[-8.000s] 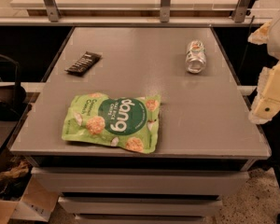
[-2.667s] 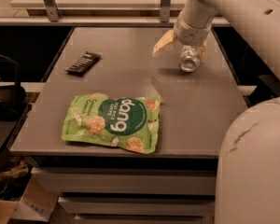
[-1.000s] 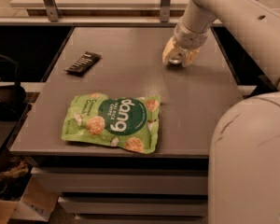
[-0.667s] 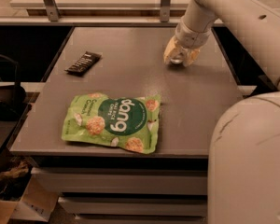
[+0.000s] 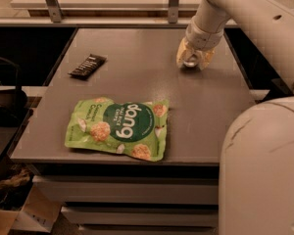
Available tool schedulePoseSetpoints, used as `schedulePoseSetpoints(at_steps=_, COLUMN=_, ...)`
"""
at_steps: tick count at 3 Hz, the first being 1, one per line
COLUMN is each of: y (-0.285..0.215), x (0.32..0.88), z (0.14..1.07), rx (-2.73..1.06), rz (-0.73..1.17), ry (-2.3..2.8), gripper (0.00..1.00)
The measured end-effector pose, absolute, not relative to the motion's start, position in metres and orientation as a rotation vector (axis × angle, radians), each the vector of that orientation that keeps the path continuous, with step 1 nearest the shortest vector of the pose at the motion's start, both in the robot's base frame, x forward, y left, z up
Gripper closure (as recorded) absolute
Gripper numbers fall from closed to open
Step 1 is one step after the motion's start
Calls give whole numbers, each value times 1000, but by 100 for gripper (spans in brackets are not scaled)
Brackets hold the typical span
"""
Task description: Move 7up can near green rice chip bag
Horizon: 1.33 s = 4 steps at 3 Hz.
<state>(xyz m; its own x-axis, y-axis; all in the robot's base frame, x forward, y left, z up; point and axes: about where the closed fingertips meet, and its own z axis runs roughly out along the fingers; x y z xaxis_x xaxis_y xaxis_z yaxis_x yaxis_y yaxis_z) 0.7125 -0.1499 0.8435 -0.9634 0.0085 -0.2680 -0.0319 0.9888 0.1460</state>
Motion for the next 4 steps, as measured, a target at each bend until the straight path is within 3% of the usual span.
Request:
schedulePoseSetpoints(at_steps=1, y=-150, x=712, z=843, rx=-17, rz=216, ry=2866, gripper=0)
schedulePoseSetpoints(at_steps=4, y=-149, x=733, z=848, rx=60, rz=203, ry=2839, gripper=0)
